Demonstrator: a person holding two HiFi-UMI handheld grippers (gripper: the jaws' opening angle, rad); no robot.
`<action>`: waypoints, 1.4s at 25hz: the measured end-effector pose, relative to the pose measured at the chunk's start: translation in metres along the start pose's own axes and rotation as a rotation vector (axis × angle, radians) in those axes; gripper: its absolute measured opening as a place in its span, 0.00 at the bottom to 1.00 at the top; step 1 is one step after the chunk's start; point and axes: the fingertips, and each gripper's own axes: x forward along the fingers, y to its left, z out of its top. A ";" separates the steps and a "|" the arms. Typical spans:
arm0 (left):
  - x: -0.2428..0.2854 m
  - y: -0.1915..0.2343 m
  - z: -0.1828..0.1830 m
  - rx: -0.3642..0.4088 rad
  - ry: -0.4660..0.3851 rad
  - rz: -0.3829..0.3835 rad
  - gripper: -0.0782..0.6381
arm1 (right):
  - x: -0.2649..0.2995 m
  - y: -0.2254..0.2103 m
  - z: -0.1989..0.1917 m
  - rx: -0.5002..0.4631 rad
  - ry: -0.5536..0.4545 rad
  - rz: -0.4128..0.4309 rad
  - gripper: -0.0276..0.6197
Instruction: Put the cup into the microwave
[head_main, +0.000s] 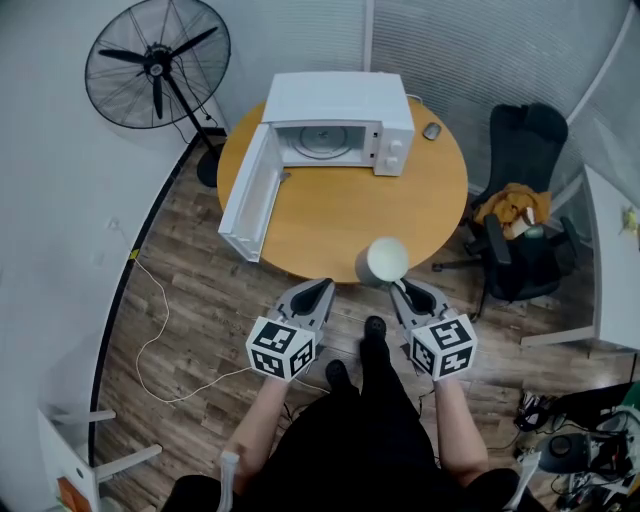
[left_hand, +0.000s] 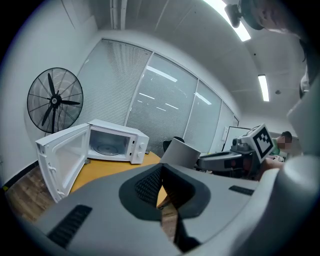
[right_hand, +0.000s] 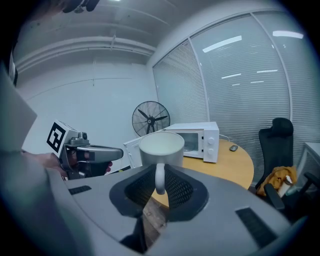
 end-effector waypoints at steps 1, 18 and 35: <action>0.002 0.001 -0.001 0.001 0.004 0.005 0.10 | 0.002 -0.002 -0.001 0.001 0.002 0.003 0.13; 0.083 0.037 0.033 -0.032 -0.015 0.108 0.10 | 0.078 -0.062 0.025 -0.019 0.042 0.153 0.13; 0.160 0.058 0.050 -0.041 -0.014 0.232 0.10 | 0.145 -0.143 0.038 -0.067 0.089 0.237 0.13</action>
